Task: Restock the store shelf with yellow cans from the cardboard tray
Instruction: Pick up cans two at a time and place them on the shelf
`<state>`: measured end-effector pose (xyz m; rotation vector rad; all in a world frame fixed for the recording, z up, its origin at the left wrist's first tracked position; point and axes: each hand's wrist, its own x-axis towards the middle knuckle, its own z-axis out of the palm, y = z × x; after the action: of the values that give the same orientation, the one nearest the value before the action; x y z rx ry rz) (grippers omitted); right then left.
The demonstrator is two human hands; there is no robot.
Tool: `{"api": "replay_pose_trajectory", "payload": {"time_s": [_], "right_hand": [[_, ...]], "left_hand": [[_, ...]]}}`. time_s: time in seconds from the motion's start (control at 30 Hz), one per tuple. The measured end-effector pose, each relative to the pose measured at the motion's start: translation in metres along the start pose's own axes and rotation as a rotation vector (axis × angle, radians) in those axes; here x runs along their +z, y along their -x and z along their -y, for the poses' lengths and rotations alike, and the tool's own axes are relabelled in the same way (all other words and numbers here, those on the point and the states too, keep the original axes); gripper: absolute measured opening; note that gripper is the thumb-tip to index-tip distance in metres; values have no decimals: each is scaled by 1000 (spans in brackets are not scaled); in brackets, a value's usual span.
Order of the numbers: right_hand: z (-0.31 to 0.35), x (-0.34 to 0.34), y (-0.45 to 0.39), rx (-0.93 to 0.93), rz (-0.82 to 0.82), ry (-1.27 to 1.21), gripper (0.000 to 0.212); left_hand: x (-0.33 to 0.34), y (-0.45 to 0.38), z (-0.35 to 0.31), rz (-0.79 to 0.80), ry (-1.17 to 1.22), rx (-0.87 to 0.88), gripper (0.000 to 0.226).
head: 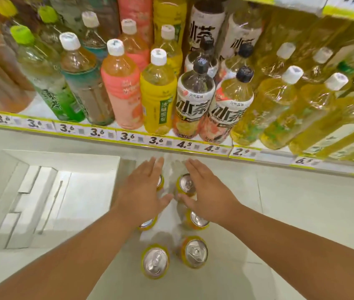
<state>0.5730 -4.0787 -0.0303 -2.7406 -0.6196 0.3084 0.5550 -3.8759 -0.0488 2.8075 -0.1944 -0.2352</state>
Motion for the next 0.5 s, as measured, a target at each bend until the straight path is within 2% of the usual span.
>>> {"api": "replay_pose_trajectory", "payload": {"time_s": [0.17, 0.33, 0.5], "right_hand": [[-2, 15, -8, 103, 81, -107, 95], [-5, 21, -17, 230, 171, -193, 101], [-5, 27, -23, 384, 173, -330, 98]], "left_hand": [[12, -6, 3, 63, 36, -69, 100], [19, -13, 7, 89, 195, -173, 103], [24, -19, 14, 108, 483, -430, 100]]}}
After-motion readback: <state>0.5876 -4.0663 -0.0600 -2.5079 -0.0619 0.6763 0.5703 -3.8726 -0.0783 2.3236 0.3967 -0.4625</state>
